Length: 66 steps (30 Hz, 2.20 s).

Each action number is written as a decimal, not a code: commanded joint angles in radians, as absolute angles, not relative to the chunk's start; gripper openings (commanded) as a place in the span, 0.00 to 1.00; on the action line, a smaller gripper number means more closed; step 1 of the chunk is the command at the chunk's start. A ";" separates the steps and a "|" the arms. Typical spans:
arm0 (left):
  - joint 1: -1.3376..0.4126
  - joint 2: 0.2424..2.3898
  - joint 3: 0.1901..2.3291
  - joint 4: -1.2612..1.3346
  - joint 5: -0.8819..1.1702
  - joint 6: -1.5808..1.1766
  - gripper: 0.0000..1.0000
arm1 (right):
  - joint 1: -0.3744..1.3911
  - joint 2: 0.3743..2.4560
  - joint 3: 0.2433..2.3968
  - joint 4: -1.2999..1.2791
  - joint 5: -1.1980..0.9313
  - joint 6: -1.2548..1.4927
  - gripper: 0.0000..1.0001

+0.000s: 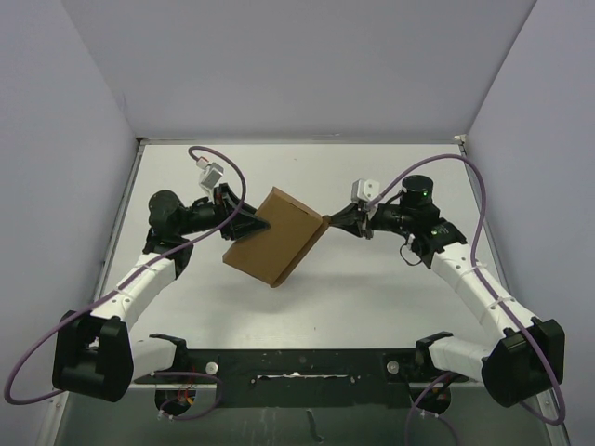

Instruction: Fold the paper box

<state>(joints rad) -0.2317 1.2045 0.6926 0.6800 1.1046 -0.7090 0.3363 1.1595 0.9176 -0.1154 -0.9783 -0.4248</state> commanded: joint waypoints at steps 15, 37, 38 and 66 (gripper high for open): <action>-0.225 1.182 0.701 0.757 1.094 -0.759 0.00 | 0.437 1.153 0.951 -0.168 -0.796 -0.550 0.04; -0.230 1.210 0.721 0.611 1.048 -0.693 0.00 | 0.543 1.158 0.969 -0.202 -0.640 -0.641 0.02; -0.230 1.211 0.722 0.607 1.047 -0.691 0.00 | 0.547 1.160 0.969 -0.202 -0.634 -0.644 0.02; -0.262 1.212 0.781 0.353 1.031 -0.523 0.00 | 0.574 1.183 0.990 -0.224 -0.583 -0.658 0.01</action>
